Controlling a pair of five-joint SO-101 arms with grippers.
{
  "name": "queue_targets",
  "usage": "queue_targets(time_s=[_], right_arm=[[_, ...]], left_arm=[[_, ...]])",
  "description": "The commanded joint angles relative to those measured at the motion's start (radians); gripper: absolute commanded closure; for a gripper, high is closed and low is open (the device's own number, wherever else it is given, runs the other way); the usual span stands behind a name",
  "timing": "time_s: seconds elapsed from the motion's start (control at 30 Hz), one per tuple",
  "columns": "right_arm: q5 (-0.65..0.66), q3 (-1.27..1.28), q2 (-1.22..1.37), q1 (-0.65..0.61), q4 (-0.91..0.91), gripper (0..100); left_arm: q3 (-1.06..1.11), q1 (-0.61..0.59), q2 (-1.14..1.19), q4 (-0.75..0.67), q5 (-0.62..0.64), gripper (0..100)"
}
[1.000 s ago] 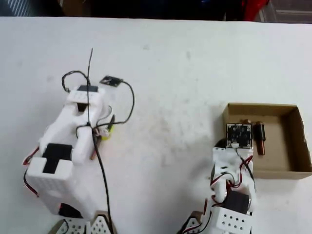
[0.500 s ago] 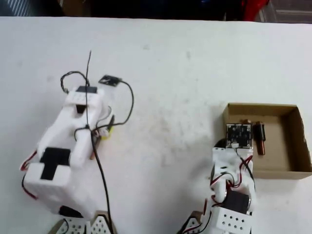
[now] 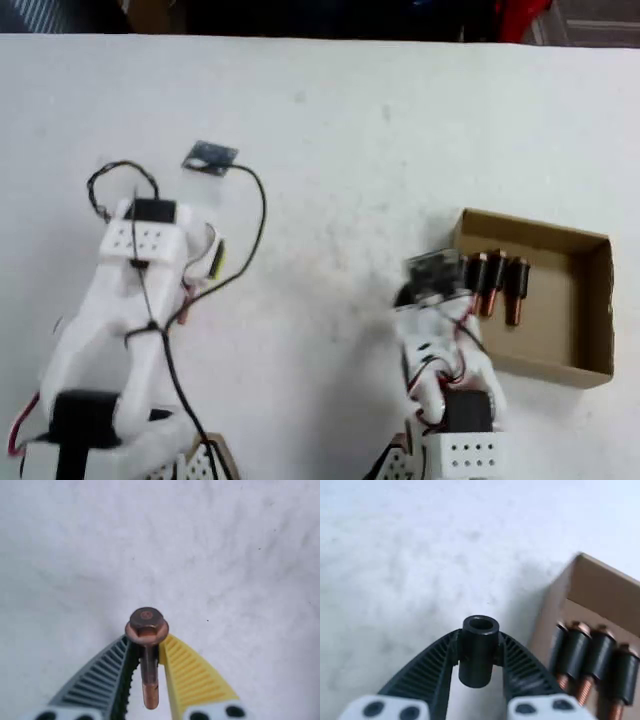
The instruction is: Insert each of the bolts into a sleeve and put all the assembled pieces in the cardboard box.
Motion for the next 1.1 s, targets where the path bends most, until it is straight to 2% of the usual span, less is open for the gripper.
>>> queue_targets(time_s=[0.0,0.23,0.53,0.8,0.97,1.07], right_arm=[[0.046,-0.021,-0.013,-0.142,-0.025,98.1],[0.046,-0.048,-0.012,-0.082,-0.025,98.1],[0.046,-0.195,-0.012,-0.09,-0.025,98.1],[-0.081,-0.236,-0.012,-0.268,-0.027,98.1],[-0.081,-0.236,-0.012,-0.427,-0.108,98.1],[-0.081,-0.235,-0.012,-0.472,-0.145,98.1]], left_arm=[[0.029,-0.002,-0.156,0.0,0.015,98],[0.103,-0.002,-0.239,-0.003,0.015,98],[0.095,0.004,-0.332,-0.003,0.015,98],[0.103,0.004,-0.499,-0.003,0.015,98],[0.104,0.002,-0.599,-0.003,0.015,98],[0.106,-0.001,-0.644,0.002,0.015,98]])
